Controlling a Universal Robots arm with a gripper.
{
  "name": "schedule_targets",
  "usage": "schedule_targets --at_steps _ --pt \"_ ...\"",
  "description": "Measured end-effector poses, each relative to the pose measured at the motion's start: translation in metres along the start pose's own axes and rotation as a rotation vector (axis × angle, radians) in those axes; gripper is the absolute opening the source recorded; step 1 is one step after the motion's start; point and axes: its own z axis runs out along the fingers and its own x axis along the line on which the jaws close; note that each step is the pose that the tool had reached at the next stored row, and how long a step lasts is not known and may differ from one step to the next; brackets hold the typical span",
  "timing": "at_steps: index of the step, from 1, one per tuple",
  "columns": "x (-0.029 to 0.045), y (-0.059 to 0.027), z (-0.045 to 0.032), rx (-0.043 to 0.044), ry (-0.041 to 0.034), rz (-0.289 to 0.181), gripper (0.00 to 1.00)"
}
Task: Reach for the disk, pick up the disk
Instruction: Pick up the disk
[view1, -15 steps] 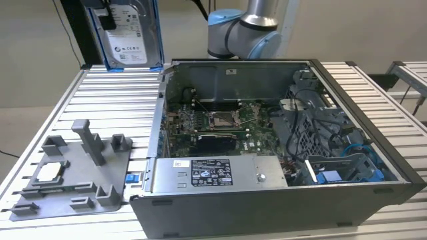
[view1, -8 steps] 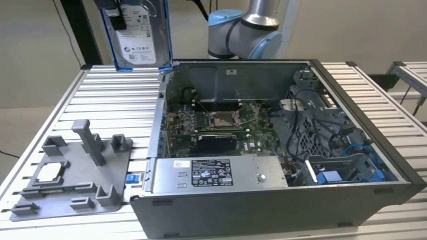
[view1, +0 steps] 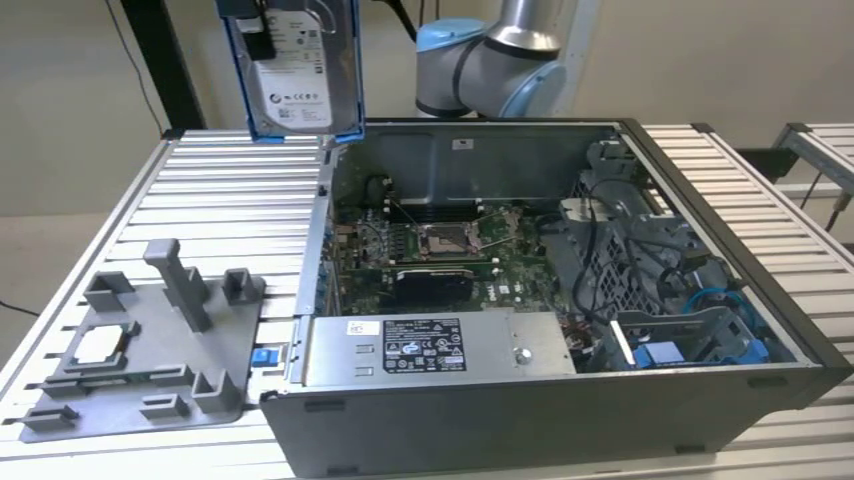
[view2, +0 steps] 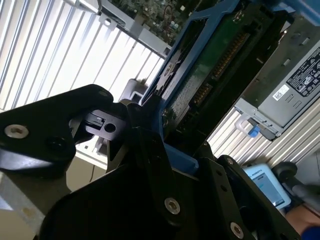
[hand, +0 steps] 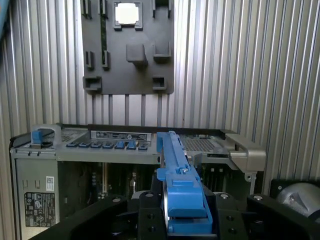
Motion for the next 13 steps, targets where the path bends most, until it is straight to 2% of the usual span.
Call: schedule_targets --at_steps 13 --pt "0.0006 -0.0307 0.0024 -0.0033 -0.0001 0.000 0.00"
